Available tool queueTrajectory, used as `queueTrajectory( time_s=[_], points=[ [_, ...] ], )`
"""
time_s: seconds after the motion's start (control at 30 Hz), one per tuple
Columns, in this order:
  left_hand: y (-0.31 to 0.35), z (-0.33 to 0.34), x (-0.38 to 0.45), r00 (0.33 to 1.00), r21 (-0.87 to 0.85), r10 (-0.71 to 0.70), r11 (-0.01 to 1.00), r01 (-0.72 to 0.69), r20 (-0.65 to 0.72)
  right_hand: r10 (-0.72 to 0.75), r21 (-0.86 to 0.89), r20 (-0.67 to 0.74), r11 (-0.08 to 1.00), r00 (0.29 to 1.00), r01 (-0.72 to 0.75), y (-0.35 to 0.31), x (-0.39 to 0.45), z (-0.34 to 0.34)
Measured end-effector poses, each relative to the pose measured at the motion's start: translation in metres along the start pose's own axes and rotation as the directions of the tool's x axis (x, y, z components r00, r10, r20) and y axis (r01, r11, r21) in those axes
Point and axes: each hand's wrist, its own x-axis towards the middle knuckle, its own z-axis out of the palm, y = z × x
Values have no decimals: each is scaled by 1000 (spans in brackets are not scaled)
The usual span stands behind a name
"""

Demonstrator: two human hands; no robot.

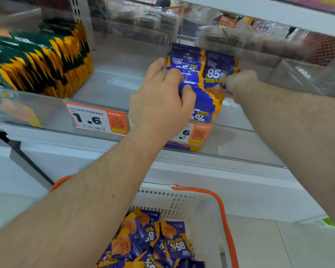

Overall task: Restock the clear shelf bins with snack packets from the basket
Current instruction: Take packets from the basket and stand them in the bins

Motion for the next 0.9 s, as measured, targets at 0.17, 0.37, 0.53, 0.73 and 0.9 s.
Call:
queueTrajectory(
  time_s=[0.17, 0.37, 0.53, 0.73, 0.9],
  points=[
    [0, 1, 1, 1000, 5, -2, 1000, 2, 18, 48, -18, 55, 999, 997, -47, -2, -4, -1],
    [-3, 1, 3, 998, 35, 29, 999, -31, 52, 71, -85, 199, 995, 977, -54, 1, -20, -5],
    [-4, -5, 2, 998, -141, 7, 990, 1, 55, 3, -162, 75, 987, 997, 10, -10, -42, -14],
    [-2, -18, -15, 998, -263, 68, 962, -70, -19, -291, -109, -271, 956, 918, 271, -17, -108, -33],
    [3, -15, -75, 941, -257, 279, 911, -323, -193, -429, 70, -396, 868, 812, 492, 3, -177, -38]
  ],
)
